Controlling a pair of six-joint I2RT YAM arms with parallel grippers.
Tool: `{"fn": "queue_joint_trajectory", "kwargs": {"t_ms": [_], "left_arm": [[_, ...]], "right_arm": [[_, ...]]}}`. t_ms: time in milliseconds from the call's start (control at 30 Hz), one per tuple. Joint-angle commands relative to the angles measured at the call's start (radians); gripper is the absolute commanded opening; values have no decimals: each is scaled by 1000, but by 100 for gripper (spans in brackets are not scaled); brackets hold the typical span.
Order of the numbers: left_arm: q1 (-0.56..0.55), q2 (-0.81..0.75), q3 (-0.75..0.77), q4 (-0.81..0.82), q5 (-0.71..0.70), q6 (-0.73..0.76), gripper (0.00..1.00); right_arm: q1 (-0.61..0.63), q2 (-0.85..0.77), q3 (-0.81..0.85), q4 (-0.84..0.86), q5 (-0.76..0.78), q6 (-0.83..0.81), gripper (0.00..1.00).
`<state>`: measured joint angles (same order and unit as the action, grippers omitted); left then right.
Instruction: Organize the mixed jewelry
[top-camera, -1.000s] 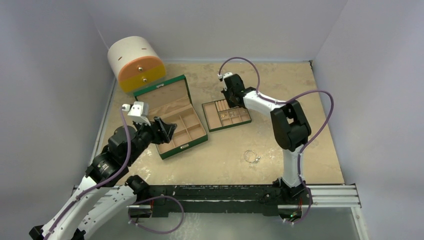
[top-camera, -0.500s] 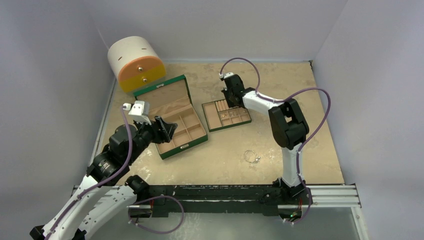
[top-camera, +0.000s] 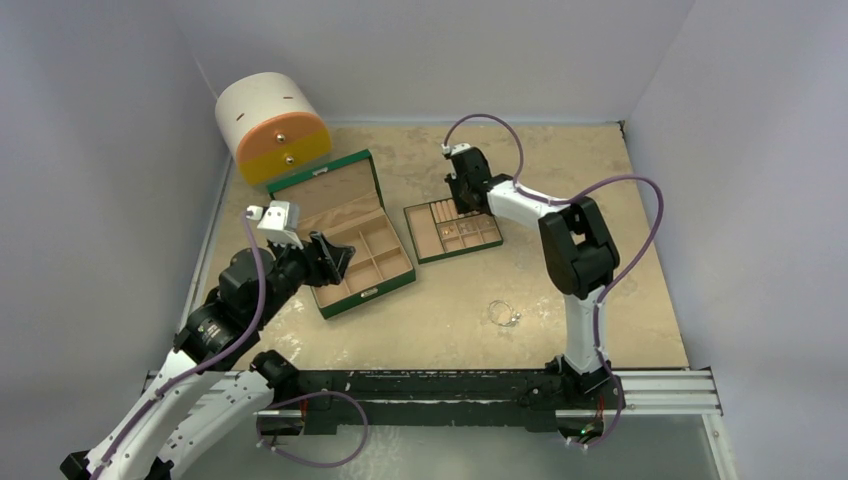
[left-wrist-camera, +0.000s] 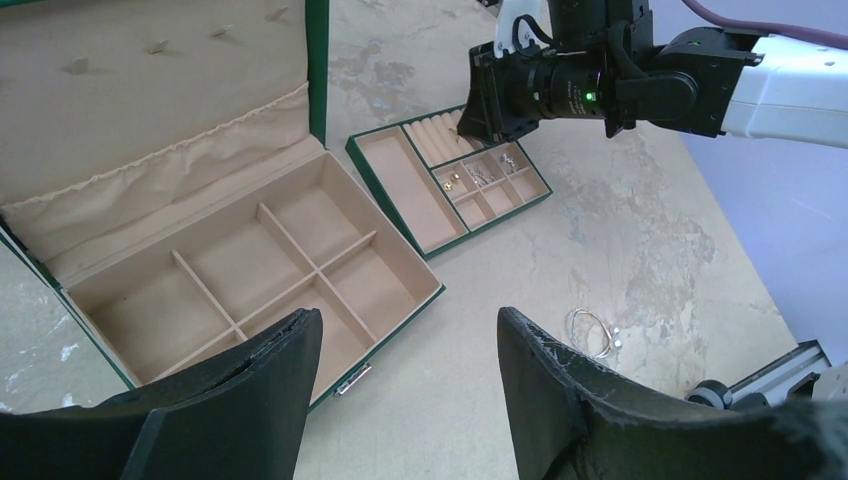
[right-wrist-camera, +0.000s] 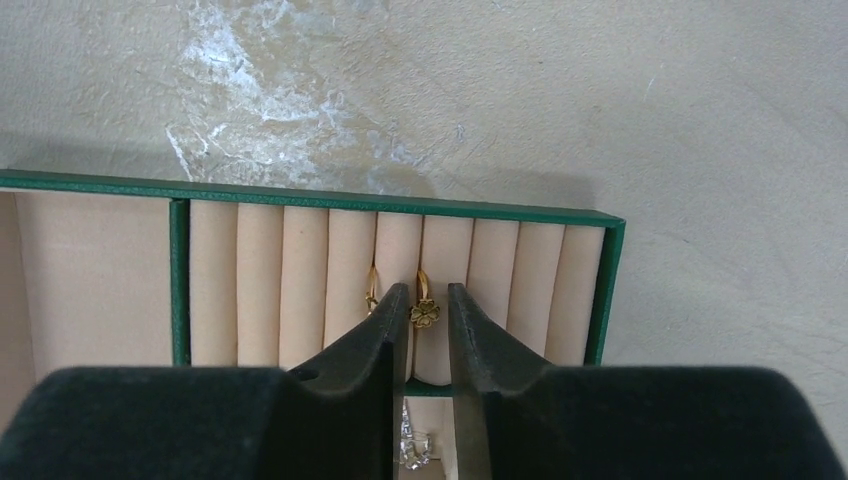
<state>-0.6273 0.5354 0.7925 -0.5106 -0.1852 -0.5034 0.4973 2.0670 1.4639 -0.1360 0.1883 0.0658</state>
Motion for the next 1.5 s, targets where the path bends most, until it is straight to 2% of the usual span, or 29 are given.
{"fn": "queue_joint_trajectory", "kwargs": {"t_ms": [0,333,567,900,1300,1467], "left_arm": [[10,1,11,53,16,19,64],[11,-4,10,53,18,16,65],[11,-18,7,54,23,11,65],[11,-23,6,52,21,3,65],[11,-23,2,49,24,-13,65],[11,-26,0,49,27,-15,65]], "right_arm": [[-1,-78,3,-18,-23,27,25],[1,-273,-92,-47,-43,78,30],[0,-507,-317,-59,-105,137,32],[29,-839,-610,-183,-171,308,33],[219,-1093,-789,-469,7,657,36],[283,-1090,-793,-552,93,773,36]]}}
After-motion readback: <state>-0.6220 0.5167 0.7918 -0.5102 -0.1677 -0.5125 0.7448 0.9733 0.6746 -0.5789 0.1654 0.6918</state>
